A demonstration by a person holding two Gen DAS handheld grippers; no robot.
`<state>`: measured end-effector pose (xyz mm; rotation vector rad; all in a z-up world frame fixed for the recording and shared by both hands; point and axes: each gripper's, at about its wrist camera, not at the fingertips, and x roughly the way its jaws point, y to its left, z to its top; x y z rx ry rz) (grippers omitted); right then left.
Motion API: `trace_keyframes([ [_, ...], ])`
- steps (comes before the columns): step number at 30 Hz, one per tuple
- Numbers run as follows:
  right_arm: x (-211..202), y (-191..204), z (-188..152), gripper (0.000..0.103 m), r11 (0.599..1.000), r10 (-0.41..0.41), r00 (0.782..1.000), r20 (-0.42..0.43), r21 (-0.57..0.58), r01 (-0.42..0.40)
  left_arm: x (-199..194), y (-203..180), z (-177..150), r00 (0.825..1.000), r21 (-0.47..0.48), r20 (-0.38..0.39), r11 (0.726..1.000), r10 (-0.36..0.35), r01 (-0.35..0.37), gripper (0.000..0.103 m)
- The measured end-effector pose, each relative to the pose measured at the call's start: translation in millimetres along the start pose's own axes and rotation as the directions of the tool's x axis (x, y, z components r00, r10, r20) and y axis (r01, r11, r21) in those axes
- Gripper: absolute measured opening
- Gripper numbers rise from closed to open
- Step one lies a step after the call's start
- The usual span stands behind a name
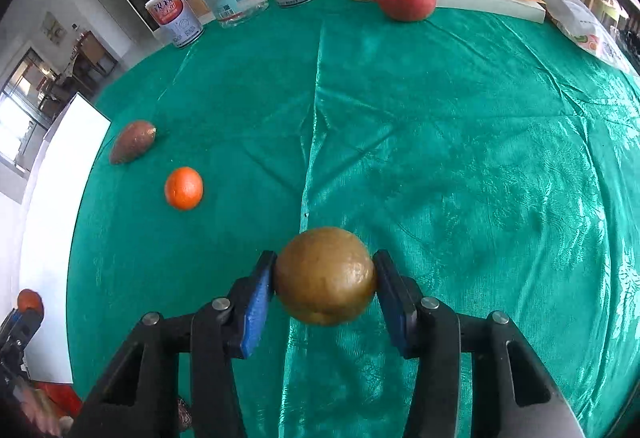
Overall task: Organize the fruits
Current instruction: 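Grasp the brownish orange with the left tool while the right tool grasps a yellow-brown round fruit, then carry both fruits over the box and open both tools to drop them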
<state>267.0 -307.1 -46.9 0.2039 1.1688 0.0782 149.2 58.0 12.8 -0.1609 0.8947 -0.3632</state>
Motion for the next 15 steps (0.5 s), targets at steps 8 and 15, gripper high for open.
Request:
trace_keyframes([
  [8, -79.1, 137.7, -13.3, 0.049, 0.935, 0.301, 0.953, 0.031, -0.205, -0.288, -117.8, 62.9, 5.9, 0.988, -0.11, 0.152, 0.994, 0.021, -0.005, 0.03],
  [15, -93.1, 364.6, -57.7, 0.049, 0.694, 0.571, 0.806, -0.158, -0.431, -0.576, -174.5, 185.9, -14.0, 0.96, -0.367, 0.142, 0.914, 0.24, -0.174, 0.031],
])
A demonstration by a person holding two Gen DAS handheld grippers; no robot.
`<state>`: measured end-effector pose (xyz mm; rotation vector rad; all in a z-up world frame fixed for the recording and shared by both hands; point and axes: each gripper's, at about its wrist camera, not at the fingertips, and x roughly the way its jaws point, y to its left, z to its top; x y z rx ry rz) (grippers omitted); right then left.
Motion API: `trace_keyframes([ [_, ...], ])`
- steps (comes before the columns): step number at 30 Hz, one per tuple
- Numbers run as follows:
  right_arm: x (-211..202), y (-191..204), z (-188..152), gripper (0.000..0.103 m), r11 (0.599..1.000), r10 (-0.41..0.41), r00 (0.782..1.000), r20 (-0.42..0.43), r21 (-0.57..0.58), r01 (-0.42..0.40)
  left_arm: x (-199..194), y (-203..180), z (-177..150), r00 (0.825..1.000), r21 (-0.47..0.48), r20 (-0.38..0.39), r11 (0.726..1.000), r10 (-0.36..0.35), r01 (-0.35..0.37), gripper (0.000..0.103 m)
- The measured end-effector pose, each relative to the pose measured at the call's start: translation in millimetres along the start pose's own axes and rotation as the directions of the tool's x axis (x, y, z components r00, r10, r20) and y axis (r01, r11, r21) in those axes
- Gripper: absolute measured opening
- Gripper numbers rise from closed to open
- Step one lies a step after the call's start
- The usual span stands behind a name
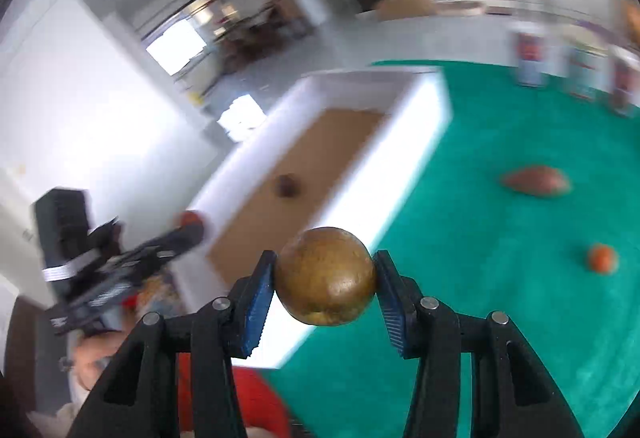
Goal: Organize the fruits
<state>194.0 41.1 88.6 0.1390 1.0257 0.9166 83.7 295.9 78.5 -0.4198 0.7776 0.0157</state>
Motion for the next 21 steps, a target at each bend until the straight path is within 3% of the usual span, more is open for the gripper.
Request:
trace_keyframes([
  [5, 106.8, 60.8, 0.3, 0.049, 0.995, -0.024, 0.991, -0.131, -0.1, 0.011, 12.1, 72.7, -15.5, 0.993, -0.19, -0.054, 0.975, 0.108, -0.117, 0.031],
  [10, 150.6, 73.0, -10.9, 0.051, 0.988, -0.109, 0.981, -0.162, -0.127, 0.089, 28.0, 102.1, -29.5, 0.987, -0.304, -0.103, 0.941, 0.127, -0.152, 0.036],
  [13, 129.3, 65.5, -3.1, 0.058, 0.989, -0.118, 0.99, -0.071, -0.095, 0.111, 25.4, 105.0, -26.7, 0.984, -0.339, -0.075, 0.924, 0.163, -0.179, 0.073],
  [14, 115.4, 62.1, 2.8, 0.068, 0.989, -0.118, 0.993, -0.028, -0.087, 0.115, 21.1, 100.2, -25.2, 0.982, -0.34, -0.056, 0.921, 0.18, -0.189, 0.086],
  [15, 98.9, 59.8, 8.2, 0.076, 0.989, -0.119, 0.993, 0.016, -0.083, 0.12, 13.9, 95.5, -24.4, 0.981, -0.341, -0.024, 0.921, 0.192, -0.188, 0.087],
  [18, 44.0, 43.2, 8.4, 0.086, 0.982, -0.158, 0.977, 0.143, -0.085, 0.171, -1.1, 72.3, -21.4, 0.977, -0.302, 0.067, 0.938, 0.2, -0.171, 0.089],
  [21, -9.7, 7.9, -9.3, 0.093, 0.955, -0.266, 0.935, 0.233, -0.064, 0.288, -5.6, 22.6, -24.0, 0.981, -0.198, 0.124, 0.972, 0.15, -0.123, 0.091],
])
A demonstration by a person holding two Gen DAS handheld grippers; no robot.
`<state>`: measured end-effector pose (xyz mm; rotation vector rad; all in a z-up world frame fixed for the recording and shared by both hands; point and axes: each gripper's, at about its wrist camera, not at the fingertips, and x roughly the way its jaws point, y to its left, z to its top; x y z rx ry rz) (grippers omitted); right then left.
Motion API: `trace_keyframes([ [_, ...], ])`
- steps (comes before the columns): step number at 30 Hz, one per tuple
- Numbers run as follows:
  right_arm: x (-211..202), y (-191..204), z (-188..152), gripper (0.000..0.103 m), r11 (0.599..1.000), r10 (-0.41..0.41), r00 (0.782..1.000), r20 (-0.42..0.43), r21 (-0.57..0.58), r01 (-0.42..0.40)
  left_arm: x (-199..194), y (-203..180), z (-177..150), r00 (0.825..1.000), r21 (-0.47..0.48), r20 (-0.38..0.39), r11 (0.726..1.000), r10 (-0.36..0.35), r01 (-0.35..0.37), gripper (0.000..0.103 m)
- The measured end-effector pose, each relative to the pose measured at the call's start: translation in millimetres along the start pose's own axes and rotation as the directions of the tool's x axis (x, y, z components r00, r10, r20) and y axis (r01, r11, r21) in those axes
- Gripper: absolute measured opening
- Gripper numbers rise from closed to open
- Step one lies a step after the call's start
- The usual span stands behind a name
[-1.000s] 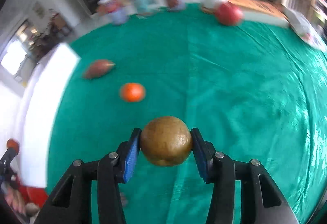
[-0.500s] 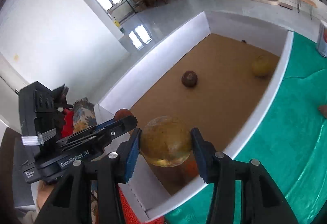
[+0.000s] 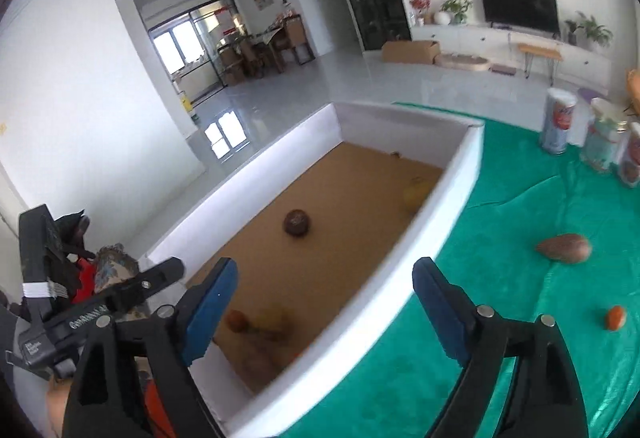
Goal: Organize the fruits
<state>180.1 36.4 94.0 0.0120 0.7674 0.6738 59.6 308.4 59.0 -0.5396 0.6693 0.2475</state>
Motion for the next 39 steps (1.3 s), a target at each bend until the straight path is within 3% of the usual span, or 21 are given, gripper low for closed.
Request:
trace_keyframes([
  [3, -33.8, -61.9, -30.4, 0.096, 0.991, -0.131, 0.991, 0.012, 0.035, 0.131, -3.7, -51.0, -20.5, 0.996, 0.115, -0.013, 0.99, -0.085, 0.086, 0.093],
  [5, -51.6, -105.8, -60.8, 0.096, 0.972, -0.225, 0.974, -0.009, 0.068, 0.225, 0.8, -88.9, -42.1, 0.988, 0.193, -0.058, 0.969, -0.147, 0.155, 0.095],
  [10, -96.4, -213.0, -154.3, 0.096, 0.861, -0.479, 0.873, -0.096, 0.141, 0.488, 39.1, -169.8, -113.0, 0.933, 0.333, -0.268, 0.886, -0.24, 0.323, 0.095],
  [13, -122.8, -261.1, -197.8, 0.096, 0.777, -0.584, 0.801, -0.13, 0.195, 0.599, 71.6, -193.2, -148.9, 0.928, 0.417, -0.315, 0.849, -0.199, 0.324, 0.095],
  [16, -141.6, -291.9, -224.0, 0.096, 0.709, -0.635, 0.755, -0.16, 0.266, 0.653, 106.5, -199.6, -165.8, 0.94, 0.472, -0.321, 0.841, -0.116, 0.265, 0.095],
  [17, -144.5, -299.0, -227.8, 0.096, 0.699, -0.634, 0.755, -0.17, 0.292, 0.653, 116.3, -200.0, -167.3, 0.944, 0.48, -0.317, 0.841, -0.098, 0.248, 0.095],
  [19, -151.8, -310.2, -228.9, 0.096, 0.698, -0.613, 0.776, -0.152, 0.357, 0.621, 135.7, -198.5, -168.6, 0.951, 0.491, -0.303, 0.844, -0.067, 0.215, 0.095],
  [25, -133.6, -314.5, -233.2, 0.096, 0.691, -0.597, 0.772, -0.218, 0.349, 0.633, 155.9, -196.2, -175.7, 0.959, 0.487, -0.281, 0.857, -0.028, 0.168, 0.095],
  [31, -127.7, -310.4, -237.7, 0.096, 0.677, -0.614, 0.753, -0.236, 0.334, 0.656, 158.3, -202.4, -183.8, 0.97, 0.532, -0.241, 0.837, 0.01, 0.124, 0.095],
  [34, -127.9, -310.2, -239.8, 0.096, 0.671, -0.612, 0.752, -0.247, 0.342, 0.658, 159.2, -207.7, -189.4, 0.971, 0.579, -0.235, 0.809, 0.052, 0.096, 0.098],
  [39, -126.7, -309.6, -238.0, 0.096, 0.668, -0.615, 0.748, -0.25, 0.339, 0.663, 160.0, -208.3, -189.6, 0.969, 0.583, -0.244, 0.806, 0.05, 0.105, 0.1],
])
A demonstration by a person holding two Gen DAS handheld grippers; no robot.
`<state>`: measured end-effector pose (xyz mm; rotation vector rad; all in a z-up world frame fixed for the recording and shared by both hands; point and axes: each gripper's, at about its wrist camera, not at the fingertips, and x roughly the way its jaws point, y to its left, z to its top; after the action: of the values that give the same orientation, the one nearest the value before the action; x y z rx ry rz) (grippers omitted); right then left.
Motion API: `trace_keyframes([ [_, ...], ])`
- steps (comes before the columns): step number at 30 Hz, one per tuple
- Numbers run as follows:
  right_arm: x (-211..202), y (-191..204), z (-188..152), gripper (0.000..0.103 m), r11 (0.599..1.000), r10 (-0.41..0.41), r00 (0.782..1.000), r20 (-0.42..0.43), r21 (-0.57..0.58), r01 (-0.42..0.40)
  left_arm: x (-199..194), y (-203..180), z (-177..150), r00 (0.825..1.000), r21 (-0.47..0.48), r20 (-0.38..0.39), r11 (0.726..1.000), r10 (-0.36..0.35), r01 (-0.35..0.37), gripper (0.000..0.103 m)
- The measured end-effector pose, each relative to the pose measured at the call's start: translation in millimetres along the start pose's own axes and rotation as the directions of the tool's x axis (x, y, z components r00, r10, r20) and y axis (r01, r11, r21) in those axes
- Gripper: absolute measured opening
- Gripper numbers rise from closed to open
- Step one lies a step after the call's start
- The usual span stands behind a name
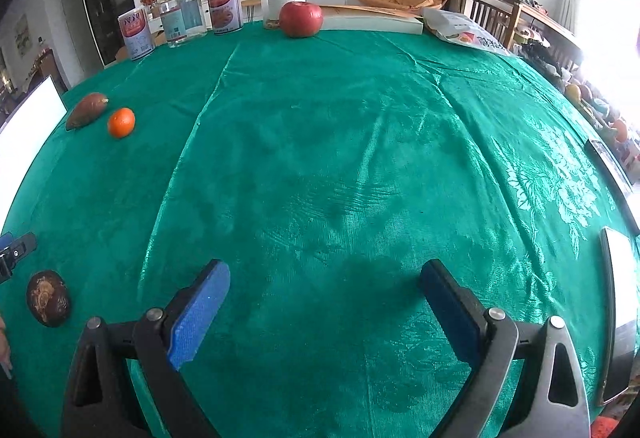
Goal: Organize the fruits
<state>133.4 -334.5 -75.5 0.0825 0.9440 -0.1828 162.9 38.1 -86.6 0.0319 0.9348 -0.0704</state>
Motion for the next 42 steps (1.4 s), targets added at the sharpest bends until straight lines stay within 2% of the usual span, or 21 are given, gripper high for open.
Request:
trace_keyframes([
  [42, 0.1, 1.5, -0.8, 0.097, 1.0, 0.004, 1.0, -0.001, -0.001, -0.004, -0.1, -0.6, 0.8, 1.0, 0.002, -0.001, 1.0, 0.002, -0.002, 0.102],
])
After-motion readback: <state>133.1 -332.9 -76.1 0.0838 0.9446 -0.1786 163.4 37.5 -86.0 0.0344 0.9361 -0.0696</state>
